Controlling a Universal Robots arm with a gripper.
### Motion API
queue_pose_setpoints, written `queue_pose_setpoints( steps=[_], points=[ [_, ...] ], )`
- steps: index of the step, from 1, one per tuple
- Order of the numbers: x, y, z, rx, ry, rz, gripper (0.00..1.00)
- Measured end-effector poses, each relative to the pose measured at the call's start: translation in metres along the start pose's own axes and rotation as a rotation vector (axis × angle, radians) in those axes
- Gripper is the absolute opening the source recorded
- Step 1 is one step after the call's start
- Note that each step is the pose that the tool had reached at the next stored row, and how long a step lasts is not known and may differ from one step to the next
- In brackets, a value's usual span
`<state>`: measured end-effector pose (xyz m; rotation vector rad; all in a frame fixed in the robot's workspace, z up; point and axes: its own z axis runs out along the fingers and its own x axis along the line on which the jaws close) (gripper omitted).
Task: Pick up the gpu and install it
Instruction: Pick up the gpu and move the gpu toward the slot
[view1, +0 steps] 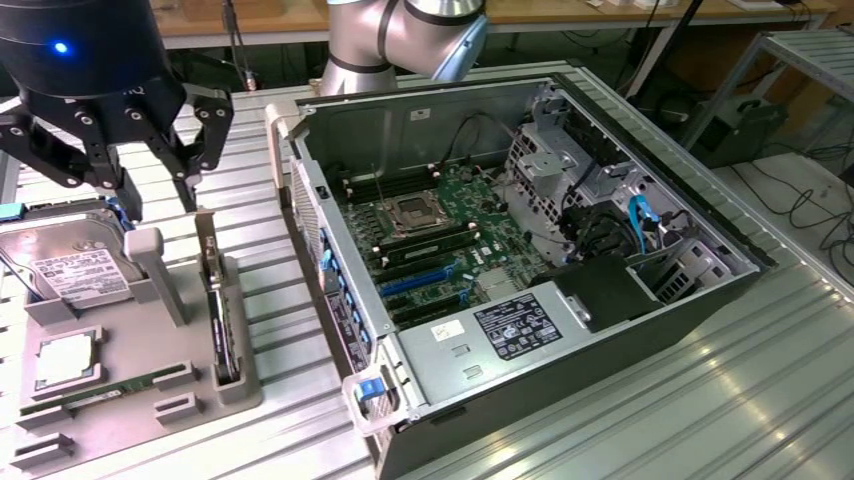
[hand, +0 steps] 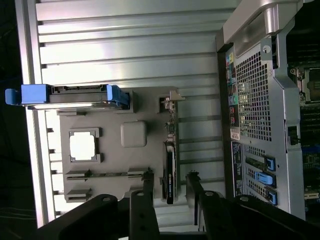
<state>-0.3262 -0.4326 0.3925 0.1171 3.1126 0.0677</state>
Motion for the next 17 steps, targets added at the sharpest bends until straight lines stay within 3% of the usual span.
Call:
queue_pose_setpoints(
  steps=[1, 3, 6, 7, 17],
  points=[
    [0.0000, 0.0000, 0.0000, 0.0000, 0.0000, 0.000, 0.42],
    [0.0000, 0.0000, 0.0000, 0.0000, 0.0000, 0.000, 0.54],
    [0.0001, 0.0006, 0.0011, 0.0037, 0.0002, -0.016, 0.60],
    [0.0001, 0.0009, 0.0016, 0.0035, 0.0008, -0.028, 0.66],
    [-0.0001, 0.0011, 0.0052, 0.0083, 0.0017, -0.051, 0.66]
  ],
)
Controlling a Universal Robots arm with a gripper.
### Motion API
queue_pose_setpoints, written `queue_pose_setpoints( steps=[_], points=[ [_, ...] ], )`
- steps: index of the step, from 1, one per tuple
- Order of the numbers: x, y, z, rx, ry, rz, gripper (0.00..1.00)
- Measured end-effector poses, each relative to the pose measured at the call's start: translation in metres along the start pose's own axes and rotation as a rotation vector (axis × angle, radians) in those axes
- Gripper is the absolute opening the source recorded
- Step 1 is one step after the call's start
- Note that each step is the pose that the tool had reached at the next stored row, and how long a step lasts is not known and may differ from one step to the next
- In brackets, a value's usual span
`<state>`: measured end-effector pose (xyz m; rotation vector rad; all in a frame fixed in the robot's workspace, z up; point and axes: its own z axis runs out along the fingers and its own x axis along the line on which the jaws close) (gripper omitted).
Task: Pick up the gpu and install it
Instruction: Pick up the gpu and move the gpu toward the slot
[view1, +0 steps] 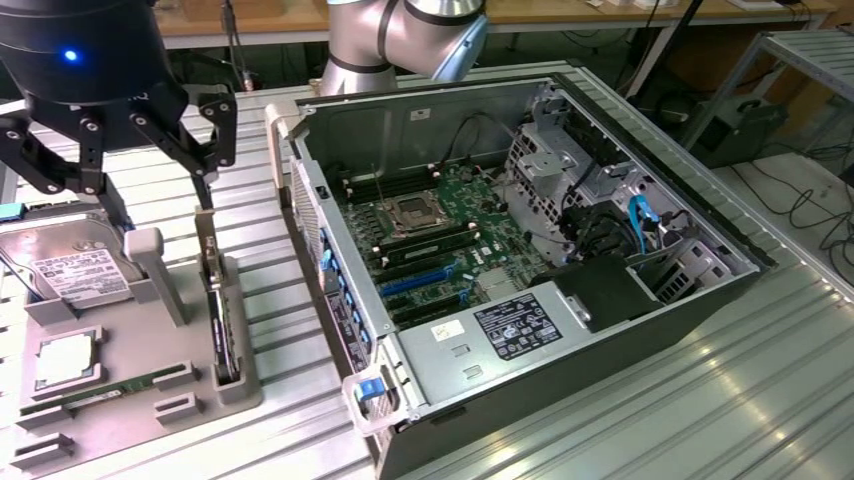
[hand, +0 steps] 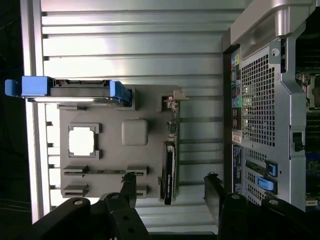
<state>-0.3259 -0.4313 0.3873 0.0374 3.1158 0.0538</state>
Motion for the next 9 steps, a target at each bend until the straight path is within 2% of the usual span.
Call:
queue_pose_setpoints(
  steps=[9],
  points=[
    [0.0001, -0.0002, 0.0054, -0.0001, 0.0001, -0.003, 0.66]
  ],
)
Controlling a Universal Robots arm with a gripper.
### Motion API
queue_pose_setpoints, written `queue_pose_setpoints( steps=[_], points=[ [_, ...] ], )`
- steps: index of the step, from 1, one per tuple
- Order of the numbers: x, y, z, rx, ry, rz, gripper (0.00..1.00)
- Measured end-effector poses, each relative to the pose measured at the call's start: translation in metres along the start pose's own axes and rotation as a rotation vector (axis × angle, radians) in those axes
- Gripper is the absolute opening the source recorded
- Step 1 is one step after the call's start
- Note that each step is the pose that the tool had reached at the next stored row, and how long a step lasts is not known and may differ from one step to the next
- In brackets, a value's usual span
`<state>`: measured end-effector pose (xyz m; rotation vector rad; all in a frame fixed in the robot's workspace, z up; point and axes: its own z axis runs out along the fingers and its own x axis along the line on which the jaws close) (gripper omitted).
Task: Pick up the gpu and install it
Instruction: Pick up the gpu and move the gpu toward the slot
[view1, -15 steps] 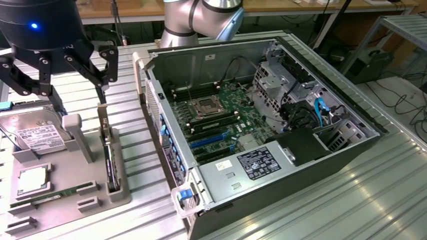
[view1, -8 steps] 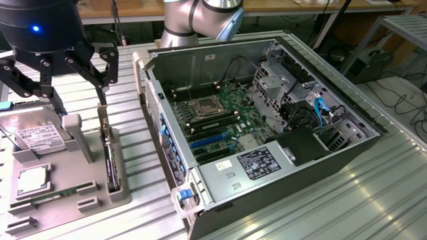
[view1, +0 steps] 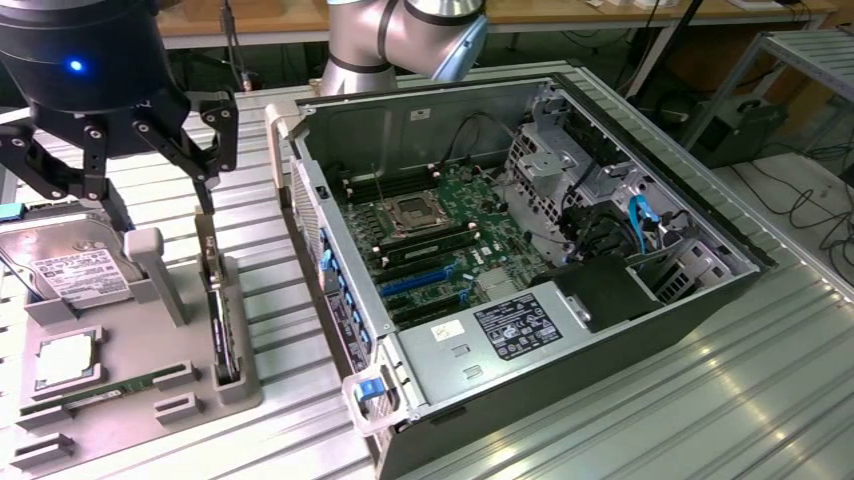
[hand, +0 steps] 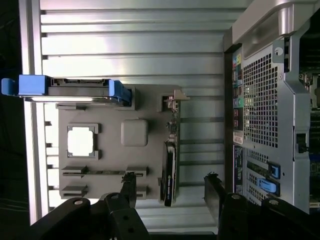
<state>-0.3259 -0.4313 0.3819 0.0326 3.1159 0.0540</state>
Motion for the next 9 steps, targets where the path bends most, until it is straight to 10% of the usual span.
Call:
queue_pose_setpoints(
  steps=[9],
  points=[
    [0.0001, -0.0001, 0.0034, -0.0001, 0.0000, -0.001, 0.66]
  ],
)
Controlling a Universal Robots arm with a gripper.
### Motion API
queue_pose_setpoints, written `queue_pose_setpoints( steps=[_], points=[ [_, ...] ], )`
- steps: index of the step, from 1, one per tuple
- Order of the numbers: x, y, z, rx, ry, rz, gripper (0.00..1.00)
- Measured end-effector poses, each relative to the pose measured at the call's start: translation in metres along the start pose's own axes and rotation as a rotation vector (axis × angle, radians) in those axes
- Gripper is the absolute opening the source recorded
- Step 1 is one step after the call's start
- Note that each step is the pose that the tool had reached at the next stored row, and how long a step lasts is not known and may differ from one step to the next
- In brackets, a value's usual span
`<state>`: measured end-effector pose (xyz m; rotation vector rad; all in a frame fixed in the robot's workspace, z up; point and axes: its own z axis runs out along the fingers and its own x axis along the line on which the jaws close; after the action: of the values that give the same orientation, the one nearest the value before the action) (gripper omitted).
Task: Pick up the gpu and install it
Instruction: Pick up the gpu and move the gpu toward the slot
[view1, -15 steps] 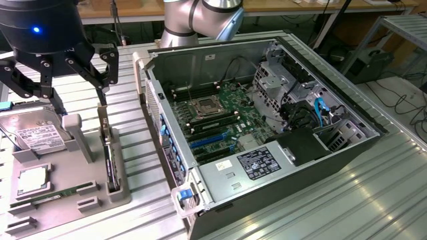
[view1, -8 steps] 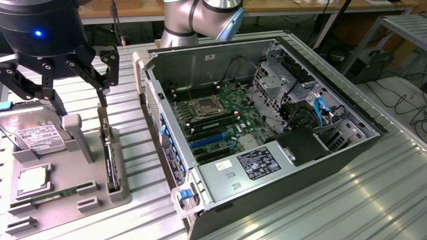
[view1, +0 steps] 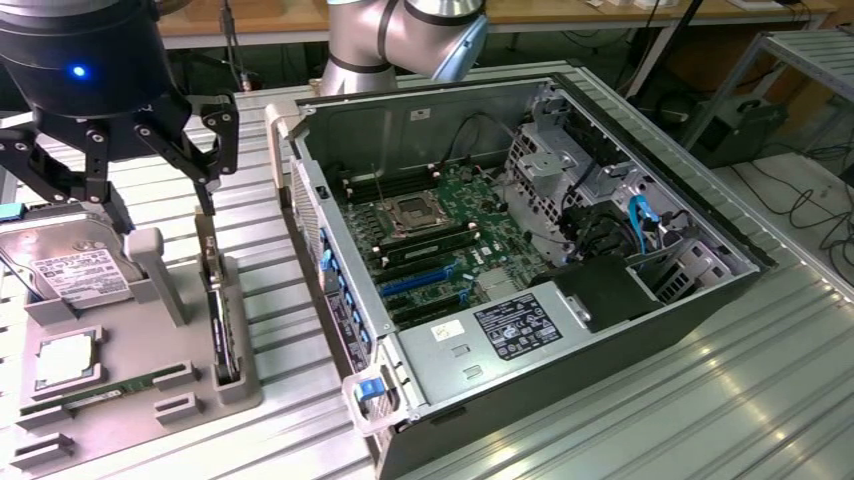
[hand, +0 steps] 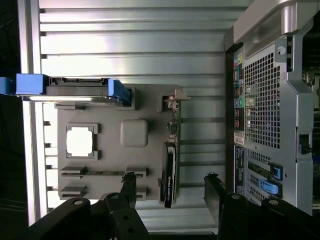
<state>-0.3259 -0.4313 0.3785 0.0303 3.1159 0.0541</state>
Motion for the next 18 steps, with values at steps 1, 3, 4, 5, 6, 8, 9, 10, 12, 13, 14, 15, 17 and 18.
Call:
queue_pose_setpoints(
  steps=[1, 3, 4, 5, 6, 8, 9, 10, 12, 13, 14, 15, 17, 18],
  points=[
    [0.0000, 0.0000, 0.0005, 0.0000, 0.0000, 0.000, 0.66],
    [0.0000, 0.0000, 0.0012, 0.0000, 0.0001, 0.000, 0.66],
    [0.0001, -0.0001, 0.0016, 0.0000, 0.0000, 0.000, 0.66],
    [0.0001, -0.0001, 0.0020, 0.0001, 0.0001, 0.000, 0.66],
    [0.0001, -0.0001, 0.0024, 0.0000, 0.0001, 0.000, 0.66],
    [0.0001, -0.0001, 0.0033, 0.0001, 0.0001, 0.000, 0.66],
    [0.0001, -0.0001, 0.0037, 0.0001, 0.0001, 0.000, 0.66],
    [0.0001, -0.0001, 0.0041, 0.0000, 0.0000, 0.000, 0.66],
    [0.0002, -0.0002, 0.0054, 0.0000, 0.0000, 0.000, 0.66],
    [0.0002, -0.0002, 0.0063, 0.0001, 0.0001, 0.000, 0.66],
    [0.0002, -0.0003, 0.0072, 0.0001, 0.0001, 0.000, 0.66],
    [0.0002, -0.0003, 0.0078, 0.0001, 0.0001, 0.000, 0.66],
    [0.0002, -0.0003, 0.0086, 0.0001, 0.0001, 0.000, 0.66],
    [0.0003, -0.0003, 0.0092, 0.0000, 0.0000, 0.000, 0.66]
  ],
)
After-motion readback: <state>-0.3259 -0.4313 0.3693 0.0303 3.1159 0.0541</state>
